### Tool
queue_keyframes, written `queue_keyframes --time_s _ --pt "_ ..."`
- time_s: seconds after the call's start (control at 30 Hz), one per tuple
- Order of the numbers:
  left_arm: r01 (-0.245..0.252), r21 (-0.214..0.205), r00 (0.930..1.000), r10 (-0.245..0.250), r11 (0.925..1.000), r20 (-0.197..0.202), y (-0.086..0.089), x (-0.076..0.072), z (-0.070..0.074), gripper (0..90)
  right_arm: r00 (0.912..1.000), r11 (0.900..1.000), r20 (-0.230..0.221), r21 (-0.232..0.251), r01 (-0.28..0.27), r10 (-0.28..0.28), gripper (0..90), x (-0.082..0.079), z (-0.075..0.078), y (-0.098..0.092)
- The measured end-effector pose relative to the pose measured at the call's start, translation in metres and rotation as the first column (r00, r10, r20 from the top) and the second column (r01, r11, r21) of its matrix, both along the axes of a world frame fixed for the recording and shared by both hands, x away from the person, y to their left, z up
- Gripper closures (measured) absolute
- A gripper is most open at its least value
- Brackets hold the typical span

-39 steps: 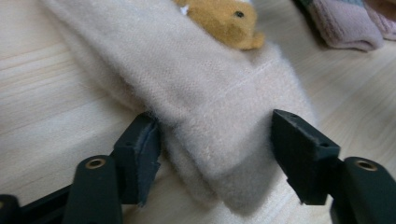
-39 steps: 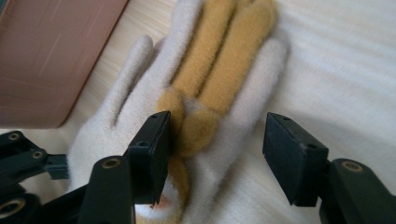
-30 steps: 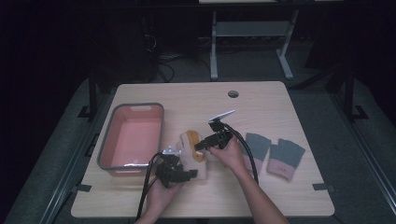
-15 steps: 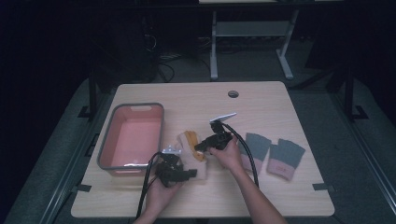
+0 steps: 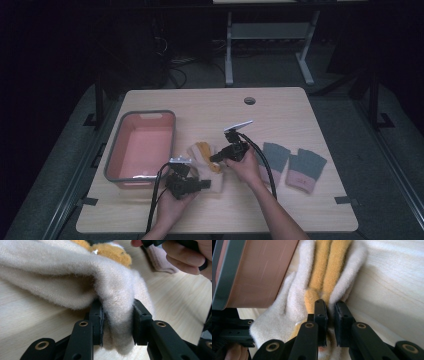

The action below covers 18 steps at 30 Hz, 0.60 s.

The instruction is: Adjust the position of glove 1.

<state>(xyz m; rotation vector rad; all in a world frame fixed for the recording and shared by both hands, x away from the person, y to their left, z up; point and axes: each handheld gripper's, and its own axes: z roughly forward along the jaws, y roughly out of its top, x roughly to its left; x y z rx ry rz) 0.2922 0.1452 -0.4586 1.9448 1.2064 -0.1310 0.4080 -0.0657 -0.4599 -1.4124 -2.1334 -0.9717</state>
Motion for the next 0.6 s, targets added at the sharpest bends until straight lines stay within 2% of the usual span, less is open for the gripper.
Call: queue_keyframes --time_s 0.17,0.27,0.4,0.53,0.6 --pt "0.022 -0.022 0.9996 -0.023 0.9995 -0.019 -0.004 0.000 -0.002 67.2 0.9997 0.9993 0.018 -0.033 -0.016 0.016 81.4 -0.003 0.008 -0.008" --pt "0.038 -0.016 0.9988 -0.038 0.9991 -0.029 -0.004 0.001 -0.003 67.2 0.9997 0.9987 0.017 -0.048 -0.017 0.018 75.0 -0.005 0.008 -0.013" --pt "0.038 -0.013 0.9987 -0.038 0.9992 -0.033 -0.002 0.002 -0.004 67.3 1.0000 1.0000 0.004 -0.009 0.002 -0.002 60.7 -0.005 0.007 -0.021" --pt "0.034 -0.015 0.9987 -0.035 0.9993 -0.038 -0.002 0.003 -0.005 67.3 1.0000 1.0000 -0.005 0.010 -0.001 0.001 54.3 -0.006 0.008 -0.025" --pt "0.030 -0.017 0.9988 -0.030 0.9994 -0.037 -0.001 0.003 -0.005 67.3 0.9999 0.9994 -0.011 0.035 -0.007 0.007 51.8 -0.007 0.008 -0.027"
